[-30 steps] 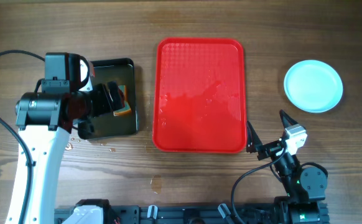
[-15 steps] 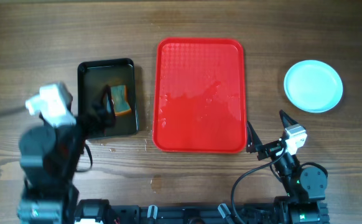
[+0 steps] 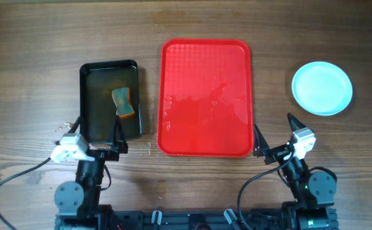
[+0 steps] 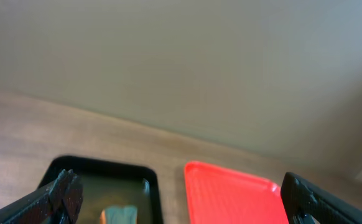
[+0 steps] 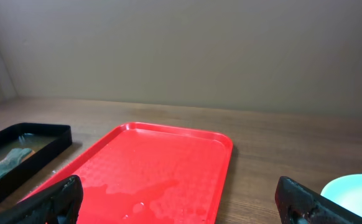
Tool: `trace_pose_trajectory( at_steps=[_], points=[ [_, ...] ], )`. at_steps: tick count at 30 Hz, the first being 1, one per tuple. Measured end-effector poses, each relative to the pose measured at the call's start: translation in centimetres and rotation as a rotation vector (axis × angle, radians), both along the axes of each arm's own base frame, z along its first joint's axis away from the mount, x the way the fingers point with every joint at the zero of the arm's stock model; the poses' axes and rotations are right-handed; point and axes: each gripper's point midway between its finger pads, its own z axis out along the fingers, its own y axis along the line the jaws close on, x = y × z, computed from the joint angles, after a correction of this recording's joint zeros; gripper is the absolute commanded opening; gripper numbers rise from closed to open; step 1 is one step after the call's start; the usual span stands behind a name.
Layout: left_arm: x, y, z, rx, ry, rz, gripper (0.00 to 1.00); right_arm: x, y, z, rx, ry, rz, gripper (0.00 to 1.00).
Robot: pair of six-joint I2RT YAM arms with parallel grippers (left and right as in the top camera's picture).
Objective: Clean dirty plates on tray and stack at the side
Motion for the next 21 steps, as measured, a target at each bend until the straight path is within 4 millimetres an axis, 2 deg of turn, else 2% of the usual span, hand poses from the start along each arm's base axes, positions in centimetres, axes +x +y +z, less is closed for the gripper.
trace_pose_trajectory(
  at_steps=[4, 5, 8, 21],
  points=[
    [0.5, 0.0, -2.4, 0.001, 0.033, 0.000, 1.00, 0.0, 0.0, 0.0, 0.000, 0.000, 0.000, 1.00],
    [0.6, 0.0, -3.9, 0.001, 0.074, 0.000, 1.00, 0.0, 0.0, 0.0, 0.000, 0.000, 0.000, 1.00],
    [0.7, 0.0, -5.9, 0.002, 0.138, 0.000, 1.00, 0.0, 0.0, 0.0, 0.000, 0.000, 0.000, 1.00],
    [0.7, 0.0, -6.0, 0.002, 0.139, 0.000, 1.00, 0.0, 0.0, 0.0, 0.000, 0.000, 0.000, 1.00]
  ],
)
